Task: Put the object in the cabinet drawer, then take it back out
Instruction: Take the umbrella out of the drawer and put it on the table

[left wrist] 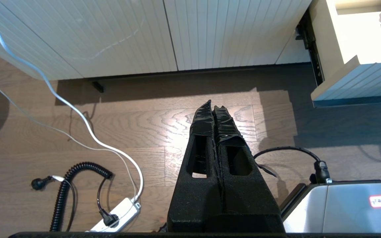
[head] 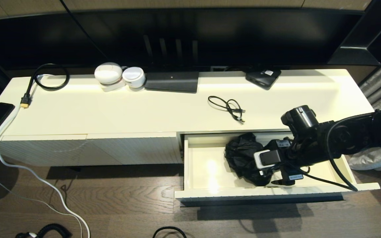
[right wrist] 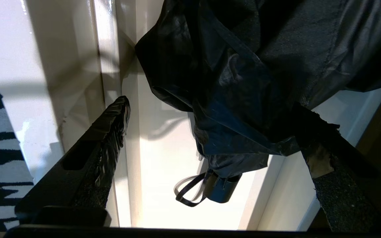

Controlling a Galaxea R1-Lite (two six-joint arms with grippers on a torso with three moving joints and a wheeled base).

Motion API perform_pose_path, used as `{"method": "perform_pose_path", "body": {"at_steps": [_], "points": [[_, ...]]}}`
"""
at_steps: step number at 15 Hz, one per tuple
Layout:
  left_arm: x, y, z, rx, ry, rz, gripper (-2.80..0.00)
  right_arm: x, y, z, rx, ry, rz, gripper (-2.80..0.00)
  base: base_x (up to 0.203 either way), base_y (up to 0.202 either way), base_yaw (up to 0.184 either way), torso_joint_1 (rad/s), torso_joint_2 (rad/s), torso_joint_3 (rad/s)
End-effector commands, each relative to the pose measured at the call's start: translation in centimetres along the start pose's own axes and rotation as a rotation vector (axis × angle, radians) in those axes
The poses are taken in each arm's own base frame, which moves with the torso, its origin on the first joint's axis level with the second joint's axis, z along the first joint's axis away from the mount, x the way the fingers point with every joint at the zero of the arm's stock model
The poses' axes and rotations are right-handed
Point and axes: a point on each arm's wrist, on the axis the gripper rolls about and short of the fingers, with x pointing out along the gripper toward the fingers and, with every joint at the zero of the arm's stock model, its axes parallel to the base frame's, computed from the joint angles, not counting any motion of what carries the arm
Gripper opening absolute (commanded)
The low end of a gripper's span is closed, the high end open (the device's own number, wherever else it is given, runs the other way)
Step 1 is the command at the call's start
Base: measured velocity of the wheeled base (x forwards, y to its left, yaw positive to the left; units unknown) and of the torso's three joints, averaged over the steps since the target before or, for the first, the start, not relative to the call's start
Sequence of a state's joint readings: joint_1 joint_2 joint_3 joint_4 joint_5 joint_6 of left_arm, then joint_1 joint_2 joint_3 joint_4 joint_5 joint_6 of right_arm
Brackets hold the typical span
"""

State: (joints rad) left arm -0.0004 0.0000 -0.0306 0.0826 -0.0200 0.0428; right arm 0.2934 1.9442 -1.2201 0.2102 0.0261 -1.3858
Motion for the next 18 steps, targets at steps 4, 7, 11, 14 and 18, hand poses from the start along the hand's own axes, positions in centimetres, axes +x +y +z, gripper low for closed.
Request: {"method": "perform_pose_path", "body": {"at_steps": [4, 7, 11, 14, 18], "points": [[0.0, 0.0, 0.0, 0.0, 0.0, 0.0, -2.8, 1.6, 0.4, 0.1, 0.006, 0.005, 0.04, 0.0, 0.0, 0.0, 0.0, 0.0, 0.0, 0.0], [0.0, 0.0, 0.0, 0.0, 0.0, 0.0, -2.8, 2.8, -0.3, 0.3, 0.015, -0.005, -0.005, 0.0, 0.0, 0.0, 0.0, 0.0, 0.0, 0.0], [0.0, 0.0, 0.0, 0.0, 0.0, 0.0, -2.8, 3.9, -0.7, 0.3, 0.016, -0.008, -0.018, 0.0, 0.0, 0.0, 0.0, 0.0, 0.0, 0.0], [0.0, 0.0, 0.0, 0.0, 0.0, -0.001, -2.8, 3.5, -1.5, 0.3, 0.015, -0.008, -0.047, 0.0, 0.0, 0.0, 0.0, 0.0, 0.0, 0.0], [0.0, 0.0, 0.0, 0.0, 0.0, 0.0, -2.8, 4.1, -2.2, 0.1, 0.012, -0.005, -0.077, 0.0, 0.0, 0.0, 0.0, 0.0, 0.0, 0.0]]}}
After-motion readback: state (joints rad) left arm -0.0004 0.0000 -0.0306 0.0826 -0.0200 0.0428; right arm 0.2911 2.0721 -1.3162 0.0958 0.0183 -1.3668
